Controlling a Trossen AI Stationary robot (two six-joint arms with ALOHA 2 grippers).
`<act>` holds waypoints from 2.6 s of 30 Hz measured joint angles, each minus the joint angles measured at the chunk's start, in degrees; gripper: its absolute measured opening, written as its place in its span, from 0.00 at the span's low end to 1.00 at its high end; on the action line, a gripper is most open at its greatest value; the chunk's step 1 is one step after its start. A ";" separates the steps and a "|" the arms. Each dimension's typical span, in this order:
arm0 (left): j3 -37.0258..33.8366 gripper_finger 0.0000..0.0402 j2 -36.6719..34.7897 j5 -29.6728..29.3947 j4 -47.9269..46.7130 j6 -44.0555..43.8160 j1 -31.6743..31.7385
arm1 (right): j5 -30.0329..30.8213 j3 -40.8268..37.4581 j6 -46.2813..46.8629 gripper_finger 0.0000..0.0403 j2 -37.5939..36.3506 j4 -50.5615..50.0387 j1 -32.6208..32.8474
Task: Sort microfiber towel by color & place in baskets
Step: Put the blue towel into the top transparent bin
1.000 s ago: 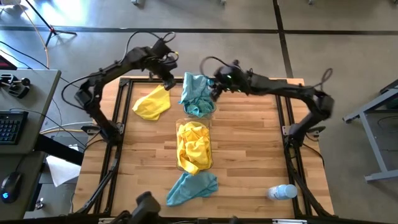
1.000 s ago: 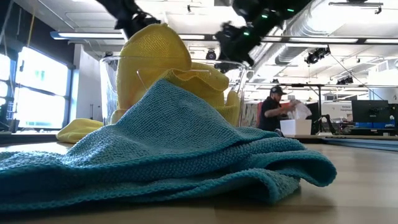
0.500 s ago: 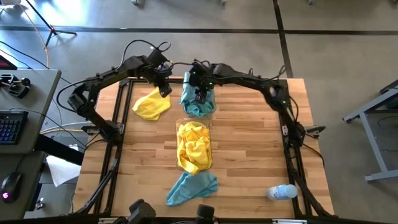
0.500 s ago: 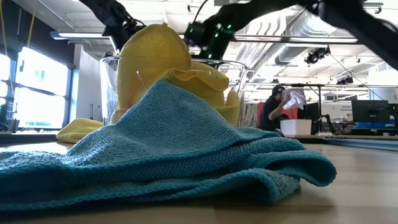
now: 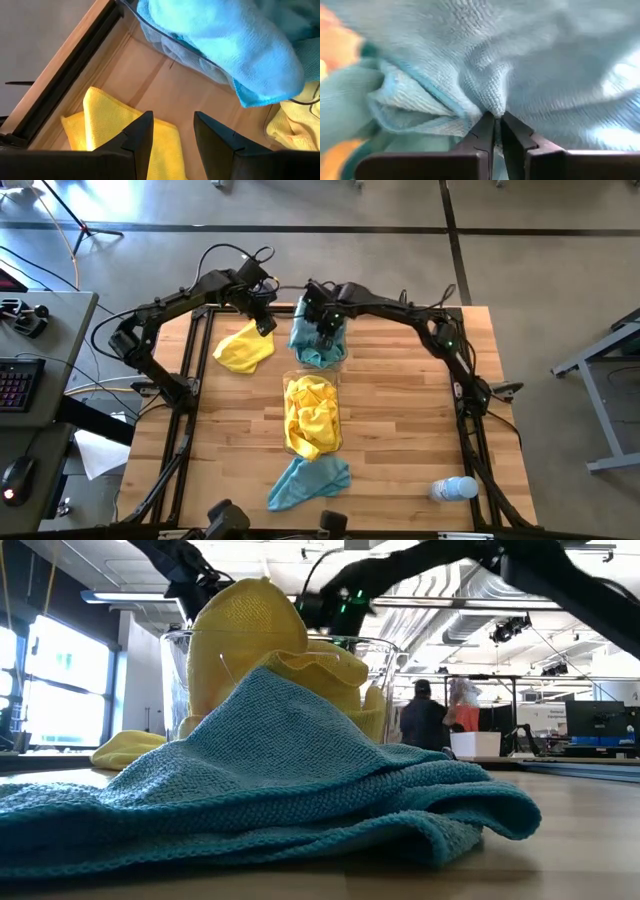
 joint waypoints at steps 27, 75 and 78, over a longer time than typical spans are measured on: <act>0.00 0.33 0.00 -0.06 0.90 -0.56 -0.02 | -7.57 -0.02 2.20 0.00 -19.87 6.11 0.22; 0.04 0.33 0.07 0.48 -2.82 -0.83 2.80 | -8.17 -0.02 4.69 0.28 6.42 10.15 -3.10; 0.04 0.33 0.07 0.46 -2.84 -0.60 3.50 | -8.04 -0.16 4.91 0.35 4.11 9.07 -3.30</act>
